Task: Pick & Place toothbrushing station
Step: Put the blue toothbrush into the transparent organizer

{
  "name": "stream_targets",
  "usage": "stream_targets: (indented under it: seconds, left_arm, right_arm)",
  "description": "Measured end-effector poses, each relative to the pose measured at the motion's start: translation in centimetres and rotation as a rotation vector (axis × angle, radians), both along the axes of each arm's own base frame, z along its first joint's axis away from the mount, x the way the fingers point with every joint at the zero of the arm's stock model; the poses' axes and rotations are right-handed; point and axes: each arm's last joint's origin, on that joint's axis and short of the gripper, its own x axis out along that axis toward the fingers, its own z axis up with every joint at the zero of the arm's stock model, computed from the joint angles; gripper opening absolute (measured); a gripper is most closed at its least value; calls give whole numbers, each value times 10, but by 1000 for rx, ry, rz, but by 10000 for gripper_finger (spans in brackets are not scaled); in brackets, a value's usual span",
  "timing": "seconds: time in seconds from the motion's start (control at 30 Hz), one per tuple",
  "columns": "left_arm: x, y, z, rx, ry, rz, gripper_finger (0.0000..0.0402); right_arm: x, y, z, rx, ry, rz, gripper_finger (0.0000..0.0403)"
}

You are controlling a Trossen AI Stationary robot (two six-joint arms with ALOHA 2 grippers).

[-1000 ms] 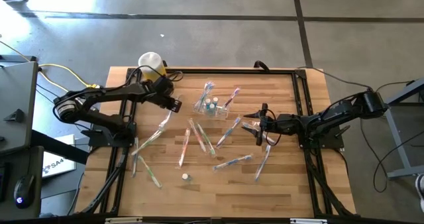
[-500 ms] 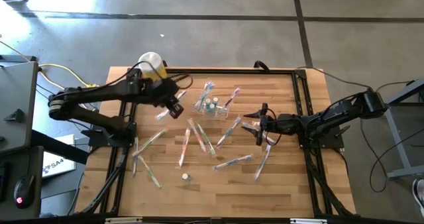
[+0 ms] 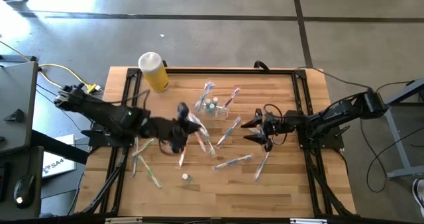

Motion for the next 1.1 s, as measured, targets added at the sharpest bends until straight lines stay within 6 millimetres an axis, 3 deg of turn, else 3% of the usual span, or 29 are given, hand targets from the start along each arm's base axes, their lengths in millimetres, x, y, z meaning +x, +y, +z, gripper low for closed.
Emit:
stream_targets:
  seconds: [0.3, 0.53, 0.73, 1.1]
  left_arm:
    - [42, -42, -42, 501, 136, -287, 8]
    - [70, -55, -69, 812, 179, -410, 8]
    - [78, -59, -75, 870, 160, -420, 8]
    - [85, -45, -78, 795, 176, -400, 8]
  right_arm:
    - [9, -17, 14, 338, 21, 35, 231]
    - [27, -18, 33, 327, 40, 92, 231]
    - [51, -15, 34, 215, 79, 77, 231]
    - [96, -12, 38, 203, 92, 133, 231]
